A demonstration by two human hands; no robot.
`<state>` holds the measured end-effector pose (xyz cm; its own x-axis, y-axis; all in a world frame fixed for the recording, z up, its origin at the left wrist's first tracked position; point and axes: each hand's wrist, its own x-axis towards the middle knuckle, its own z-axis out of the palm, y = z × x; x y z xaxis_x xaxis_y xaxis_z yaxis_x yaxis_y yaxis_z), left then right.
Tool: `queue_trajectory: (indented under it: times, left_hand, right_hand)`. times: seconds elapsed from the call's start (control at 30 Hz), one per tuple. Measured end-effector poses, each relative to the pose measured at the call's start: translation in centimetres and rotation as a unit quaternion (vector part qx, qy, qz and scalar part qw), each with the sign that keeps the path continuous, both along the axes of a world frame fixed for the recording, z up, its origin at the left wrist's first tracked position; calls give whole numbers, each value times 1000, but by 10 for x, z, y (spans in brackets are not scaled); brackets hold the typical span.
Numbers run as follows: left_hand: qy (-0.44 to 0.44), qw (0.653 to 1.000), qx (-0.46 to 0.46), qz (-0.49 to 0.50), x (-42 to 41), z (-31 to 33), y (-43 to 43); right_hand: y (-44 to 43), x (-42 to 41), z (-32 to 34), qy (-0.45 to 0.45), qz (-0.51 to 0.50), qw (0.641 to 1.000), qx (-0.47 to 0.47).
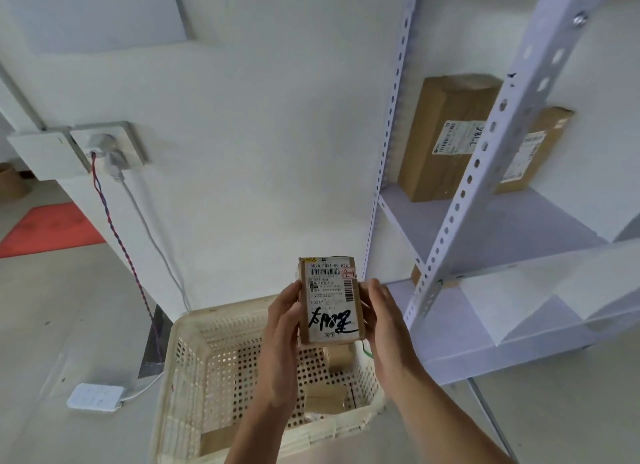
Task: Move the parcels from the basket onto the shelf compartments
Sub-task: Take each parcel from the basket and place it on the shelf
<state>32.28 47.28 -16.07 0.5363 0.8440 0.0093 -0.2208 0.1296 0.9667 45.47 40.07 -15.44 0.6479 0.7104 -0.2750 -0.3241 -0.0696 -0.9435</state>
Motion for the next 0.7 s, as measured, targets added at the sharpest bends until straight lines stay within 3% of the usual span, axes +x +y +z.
queue_trajectory:
  times: [0.33,0.7]
  left_hand:
    - [67,996,45,-40,48,10,-122]
    - [115,989,14,-93,120,-17,-239]
  right_hand:
    - [-122,59,4,-33,25,999,7]
    - [-240,136,-32,-29,17,999,-28]
